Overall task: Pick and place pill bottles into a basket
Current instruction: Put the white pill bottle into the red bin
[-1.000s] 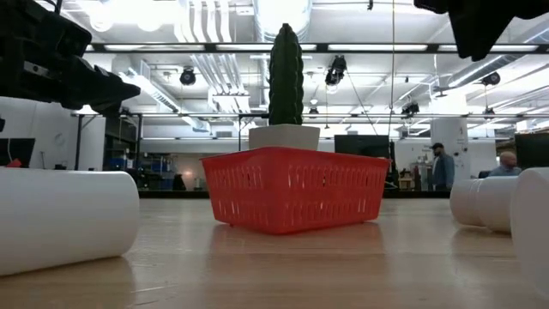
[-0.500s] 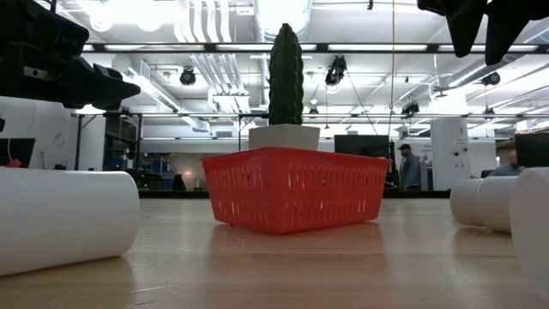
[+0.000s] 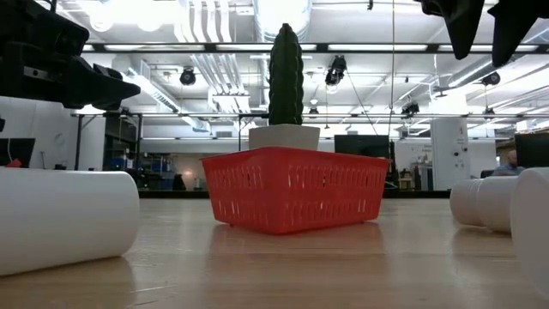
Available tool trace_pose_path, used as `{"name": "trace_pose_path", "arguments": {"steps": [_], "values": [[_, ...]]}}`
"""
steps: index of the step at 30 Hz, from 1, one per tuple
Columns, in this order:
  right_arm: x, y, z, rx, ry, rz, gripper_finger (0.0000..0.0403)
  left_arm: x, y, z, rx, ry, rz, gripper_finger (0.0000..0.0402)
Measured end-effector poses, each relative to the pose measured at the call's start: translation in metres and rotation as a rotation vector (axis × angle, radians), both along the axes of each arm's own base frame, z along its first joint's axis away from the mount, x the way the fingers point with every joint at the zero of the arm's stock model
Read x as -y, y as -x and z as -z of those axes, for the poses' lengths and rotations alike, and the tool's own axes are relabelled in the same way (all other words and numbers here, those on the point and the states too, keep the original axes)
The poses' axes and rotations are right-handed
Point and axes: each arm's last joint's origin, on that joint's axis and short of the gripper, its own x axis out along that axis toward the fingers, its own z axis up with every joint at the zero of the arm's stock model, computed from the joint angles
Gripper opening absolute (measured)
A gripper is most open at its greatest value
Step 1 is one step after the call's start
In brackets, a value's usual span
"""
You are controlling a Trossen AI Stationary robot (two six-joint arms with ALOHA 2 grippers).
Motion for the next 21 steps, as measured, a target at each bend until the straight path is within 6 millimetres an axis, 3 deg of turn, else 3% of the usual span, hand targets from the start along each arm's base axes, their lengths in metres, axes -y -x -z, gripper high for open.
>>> {"name": "trace_pose_path", "arguments": {"steps": [12, 21], "values": [[-0.002, 0.006, 0.008, -0.058, 0.003, -0.024, 0.0249, 0.0, 0.0, 0.0, 0.0, 0.0, 0.0, 0.0], [0.0, 0.014, 0.027, -0.14, -0.004, 0.009, 0.0322, 0.0, 0.0, 0.0, -0.001, 0.001, 0.0, 0.0]]}}
